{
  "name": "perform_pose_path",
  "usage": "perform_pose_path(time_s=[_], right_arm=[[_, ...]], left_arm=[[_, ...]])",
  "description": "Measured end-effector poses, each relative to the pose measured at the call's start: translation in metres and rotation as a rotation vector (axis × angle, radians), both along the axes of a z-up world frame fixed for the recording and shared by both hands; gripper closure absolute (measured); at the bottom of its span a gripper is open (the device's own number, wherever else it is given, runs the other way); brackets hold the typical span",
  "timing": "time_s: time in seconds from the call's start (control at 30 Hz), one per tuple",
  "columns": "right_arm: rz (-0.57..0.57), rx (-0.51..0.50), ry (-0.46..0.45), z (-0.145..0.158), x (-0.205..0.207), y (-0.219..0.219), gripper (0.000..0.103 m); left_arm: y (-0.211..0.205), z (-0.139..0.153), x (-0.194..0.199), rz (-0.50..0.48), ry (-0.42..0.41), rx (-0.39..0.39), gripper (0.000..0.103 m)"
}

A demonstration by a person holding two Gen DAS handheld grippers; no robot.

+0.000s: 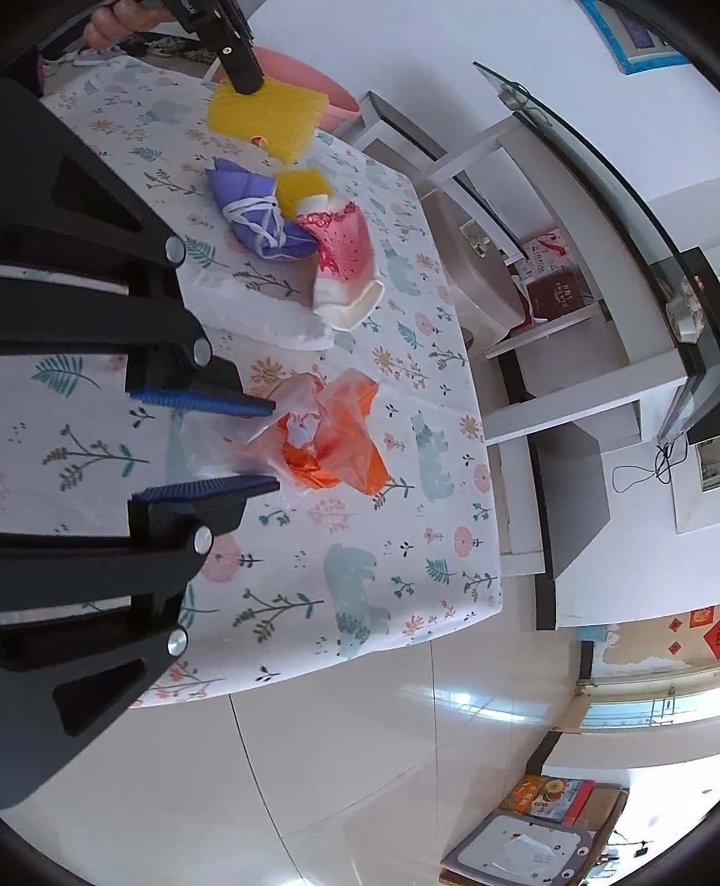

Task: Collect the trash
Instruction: 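Carry the foam net and orange bag over the pink bucket and open both grippers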

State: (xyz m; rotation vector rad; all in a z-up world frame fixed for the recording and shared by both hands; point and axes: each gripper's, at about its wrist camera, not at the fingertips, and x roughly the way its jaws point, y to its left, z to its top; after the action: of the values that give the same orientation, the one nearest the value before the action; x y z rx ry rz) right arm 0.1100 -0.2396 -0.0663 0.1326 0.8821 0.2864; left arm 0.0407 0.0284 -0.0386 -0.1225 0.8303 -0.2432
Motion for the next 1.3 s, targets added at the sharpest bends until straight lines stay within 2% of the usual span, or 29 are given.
perform_pose_path(time_s=[0.27,0.5,0.77,0.97,1.17,1.3], right_arm=[[0.019,0.019,-0.079,0.024,-0.018,0.009,0.088],[0.118,0.056,-0.162,0.056,-0.029,0.042,0.088],[0.352,0.080,-0.186,0.079,-0.030,0.121,0.088],[0.524,0.085,-0.184,0.089,-0.029,0.194,0.088],[0.667,0.102,-0.156,0.094,-0.029,0.262,0.088],[0.733,0.115,-0.124,0.090,-0.028,0.303,0.088]], left_arm=[[0.011,0.007,-0.006,0.015,-0.035,-0.015,0.096],[0.023,0.015,-0.012,0.047,-0.073,-0.027,0.096],[0.059,0.033,-0.028,0.159,-0.143,-0.015,0.096],[0.102,0.044,-0.047,0.296,-0.187,0.024,0.096],[0.149,0.045,-0.065,0.440,-0.187,0.030,0.096],[0.177,0.040,-0.076,0.519,-0.160,0.001,0.096]])
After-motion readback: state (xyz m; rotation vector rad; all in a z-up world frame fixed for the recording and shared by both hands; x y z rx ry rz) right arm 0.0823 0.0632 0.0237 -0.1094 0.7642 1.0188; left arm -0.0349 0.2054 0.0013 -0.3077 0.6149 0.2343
